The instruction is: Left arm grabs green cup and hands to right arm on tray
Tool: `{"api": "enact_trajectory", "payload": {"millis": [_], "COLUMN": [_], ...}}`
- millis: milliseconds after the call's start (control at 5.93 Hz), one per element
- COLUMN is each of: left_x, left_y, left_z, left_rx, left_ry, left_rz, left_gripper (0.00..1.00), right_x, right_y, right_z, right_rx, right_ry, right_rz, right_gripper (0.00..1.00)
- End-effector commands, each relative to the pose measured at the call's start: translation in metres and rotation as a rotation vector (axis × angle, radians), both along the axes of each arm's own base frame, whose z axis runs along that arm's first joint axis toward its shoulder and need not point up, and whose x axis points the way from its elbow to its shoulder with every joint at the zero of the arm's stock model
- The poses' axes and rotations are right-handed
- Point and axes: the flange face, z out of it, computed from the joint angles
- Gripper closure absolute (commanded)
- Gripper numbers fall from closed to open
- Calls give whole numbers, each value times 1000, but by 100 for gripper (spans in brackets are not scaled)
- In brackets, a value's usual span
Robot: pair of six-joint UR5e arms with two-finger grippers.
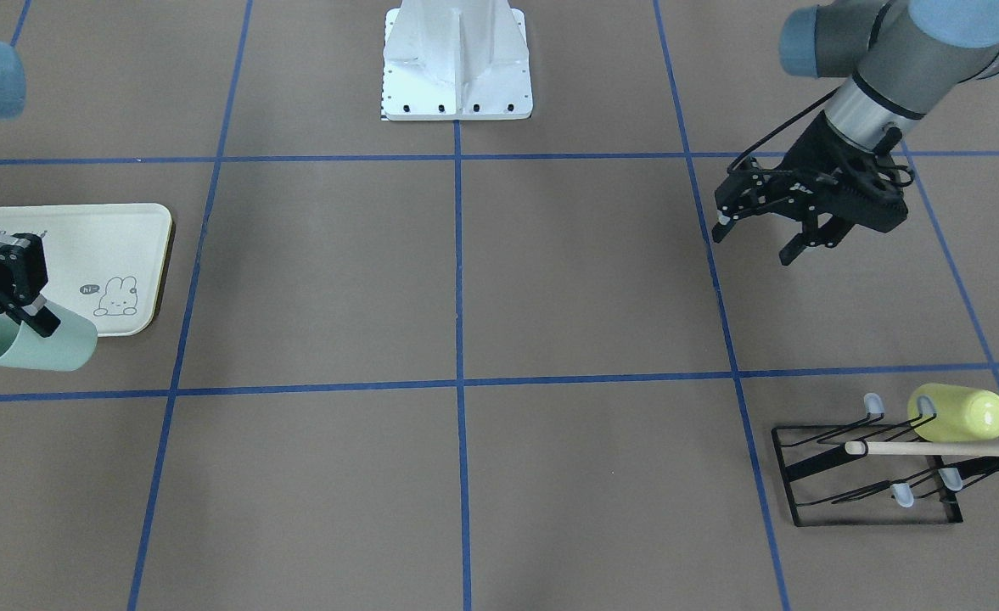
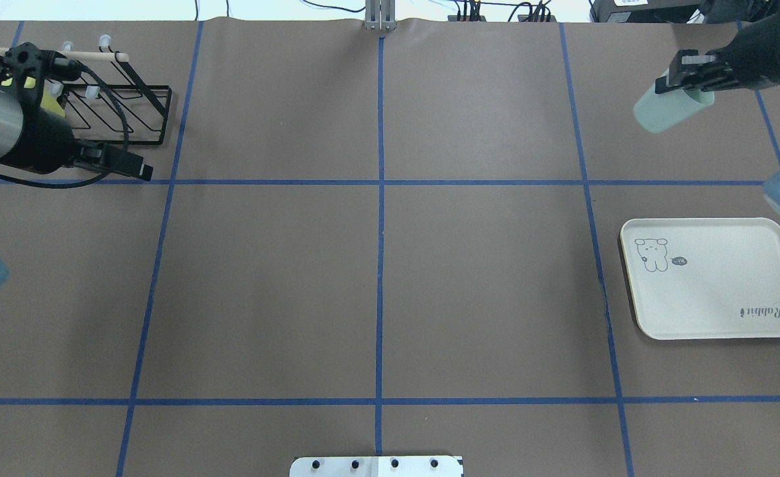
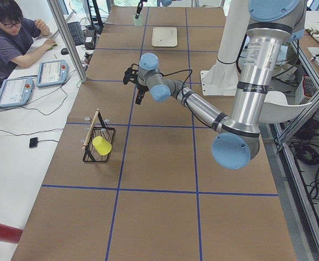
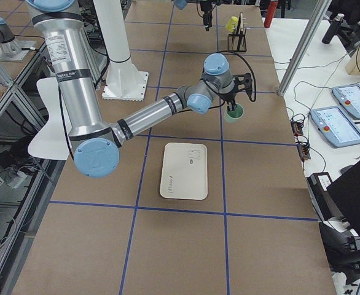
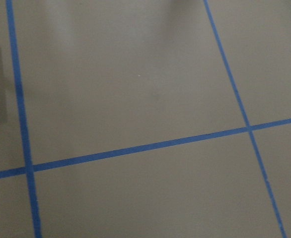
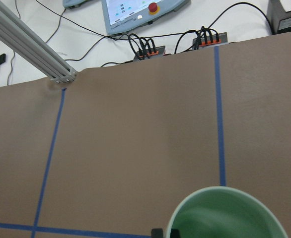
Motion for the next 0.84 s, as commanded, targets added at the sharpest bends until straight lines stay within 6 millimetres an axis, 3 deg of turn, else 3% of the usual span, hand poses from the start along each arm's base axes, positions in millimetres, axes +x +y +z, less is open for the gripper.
{"api": "enact_trajectory", "payload": {"millis": [0, 169, 337, 506, 674], "left_x": [-66, -100, -152, -190, -230], "left_y": [12, 12, 20, 33, 32], "left_z": [86, 121, 152, 187, 215], "left_rx": [-31, 54, 35, -40, -90], "left_ry": [-126, -206, -246, -269, -285], "left_rz": [-29, 26, -22, -74, -143], "left_gripper": [0, 0, 0, 0, 0], "right_x": [63, 68, 68, 70, 69], "right_y": [26, 35, 42, 48, 51], "right_z": [48, 60, 72, 79, 81], "right_rx": [40, 23, 29, 25, 24], "right_ry": [38, 46, 70, 76, 79], "right_rz": [-63, -60, -74, -78, -80], "right_gripper": [100, 100, 100, 100, 100]}}
